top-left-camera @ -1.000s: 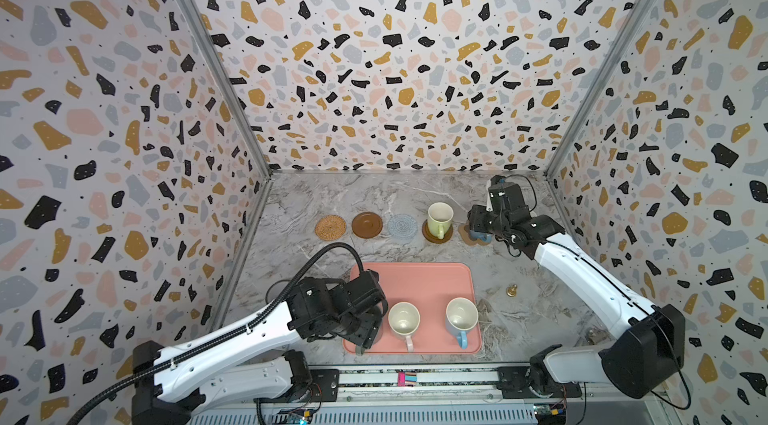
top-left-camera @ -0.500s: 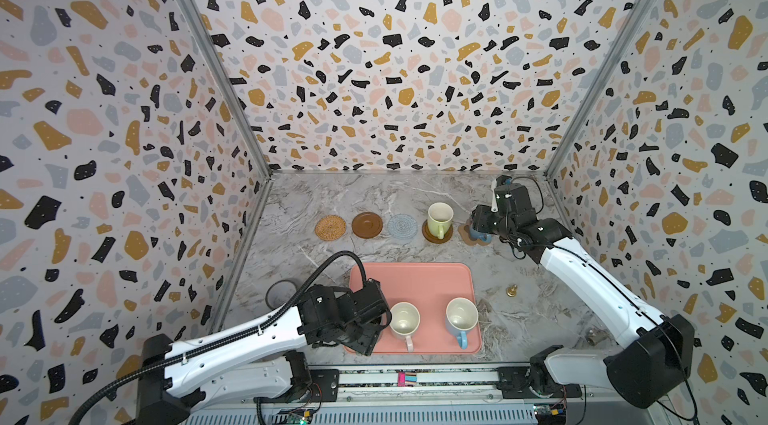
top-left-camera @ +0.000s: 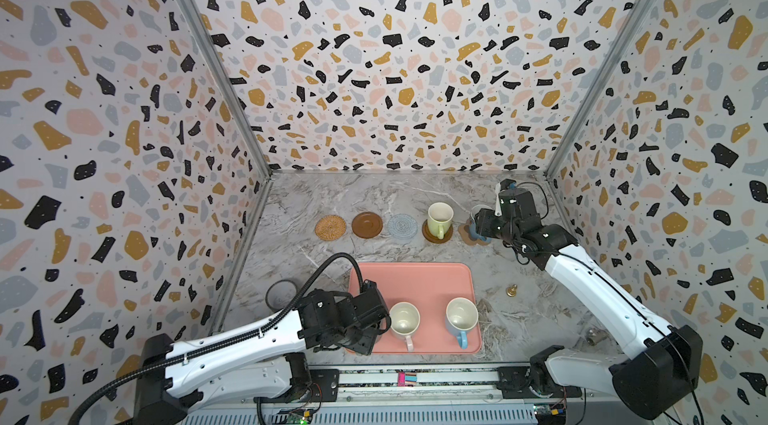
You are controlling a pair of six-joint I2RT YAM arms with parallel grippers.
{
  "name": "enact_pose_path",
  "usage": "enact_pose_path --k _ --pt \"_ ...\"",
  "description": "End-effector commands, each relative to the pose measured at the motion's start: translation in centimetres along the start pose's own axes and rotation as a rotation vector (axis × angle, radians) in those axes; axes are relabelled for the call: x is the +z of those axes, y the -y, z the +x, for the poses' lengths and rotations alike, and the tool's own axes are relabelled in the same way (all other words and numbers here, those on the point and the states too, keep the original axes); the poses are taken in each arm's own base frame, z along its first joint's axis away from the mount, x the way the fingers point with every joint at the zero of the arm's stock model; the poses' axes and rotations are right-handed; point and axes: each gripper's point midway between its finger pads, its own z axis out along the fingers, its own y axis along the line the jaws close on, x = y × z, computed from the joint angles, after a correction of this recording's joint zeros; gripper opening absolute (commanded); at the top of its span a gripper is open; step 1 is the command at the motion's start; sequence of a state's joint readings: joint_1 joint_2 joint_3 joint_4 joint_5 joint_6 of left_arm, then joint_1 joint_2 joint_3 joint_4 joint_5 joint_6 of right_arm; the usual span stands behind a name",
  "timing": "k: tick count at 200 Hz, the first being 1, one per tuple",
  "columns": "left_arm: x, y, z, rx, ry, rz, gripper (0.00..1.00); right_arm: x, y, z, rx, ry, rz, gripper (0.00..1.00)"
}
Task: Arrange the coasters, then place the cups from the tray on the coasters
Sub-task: 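Lower left gripper onto the grey mug's rim on the tray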
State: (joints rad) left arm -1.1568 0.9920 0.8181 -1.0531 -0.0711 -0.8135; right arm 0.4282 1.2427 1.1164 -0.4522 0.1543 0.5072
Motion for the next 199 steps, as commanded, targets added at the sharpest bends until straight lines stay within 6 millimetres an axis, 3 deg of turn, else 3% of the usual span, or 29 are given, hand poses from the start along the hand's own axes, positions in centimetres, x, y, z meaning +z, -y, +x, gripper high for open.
enact_pose_path --k 1,86,199 --pt "0.6 -0.1 -0.1 -0.023 0.02 -0.007 0.61 -1.0 0.4 -0.5 0.008 0.029 0.007 0.56" --pt "1.6 -0.6 -0.4 -0.038 0.054 -0.027 0.55 -1.4 1.0 -0.4 0.024 0.036 0.022 0.56" --pt "2.4 -1.6 -1.4 -0.091 0.12 -0.082 0.41 -1.7 1.6 0.0 0.038 0.038 0.043 0.56"
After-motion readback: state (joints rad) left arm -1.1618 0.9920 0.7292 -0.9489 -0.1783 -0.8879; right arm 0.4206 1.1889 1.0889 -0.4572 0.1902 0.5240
